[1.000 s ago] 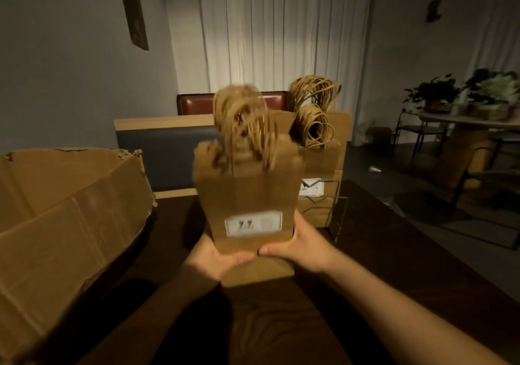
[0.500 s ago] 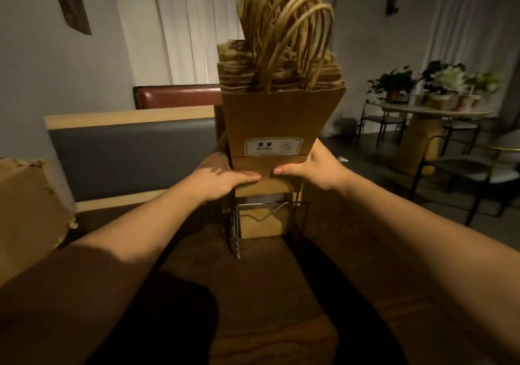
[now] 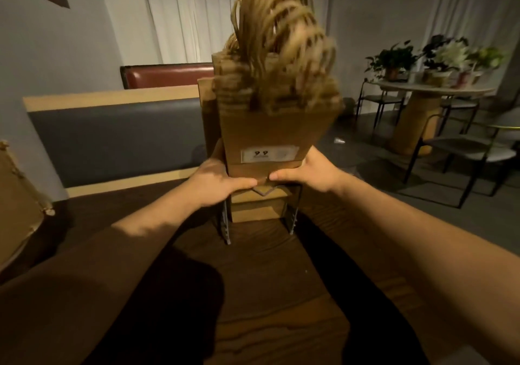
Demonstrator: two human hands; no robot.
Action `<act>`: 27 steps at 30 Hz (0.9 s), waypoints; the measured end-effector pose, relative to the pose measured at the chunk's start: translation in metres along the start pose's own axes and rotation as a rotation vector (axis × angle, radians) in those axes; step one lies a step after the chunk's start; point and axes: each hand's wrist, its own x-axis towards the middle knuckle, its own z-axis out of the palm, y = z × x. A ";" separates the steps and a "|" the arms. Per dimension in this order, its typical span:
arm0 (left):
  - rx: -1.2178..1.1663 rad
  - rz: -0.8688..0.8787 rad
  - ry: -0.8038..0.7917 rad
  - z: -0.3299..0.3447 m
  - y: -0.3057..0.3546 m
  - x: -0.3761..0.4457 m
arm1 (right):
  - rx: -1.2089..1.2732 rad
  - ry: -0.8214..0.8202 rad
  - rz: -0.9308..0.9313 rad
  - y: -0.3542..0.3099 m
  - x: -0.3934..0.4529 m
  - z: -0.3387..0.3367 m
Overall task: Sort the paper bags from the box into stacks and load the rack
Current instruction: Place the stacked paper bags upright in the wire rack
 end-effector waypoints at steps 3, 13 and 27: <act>0.074 -0.022 -0.007 -0.005 0.003 0.003 | 0.030 -0.006 0.006 0.002 0.000 0.000; 0.265 -0.103 -0.029 -0.018 0.007 -0.004 | -0.011 -0.014 0.083 0.007 0.004 0.005; 0.136 -0.137 0.066 -0.017 0.015 -0.005 | 0.133 -0.134 0.208 -0.012 0.005 -0.025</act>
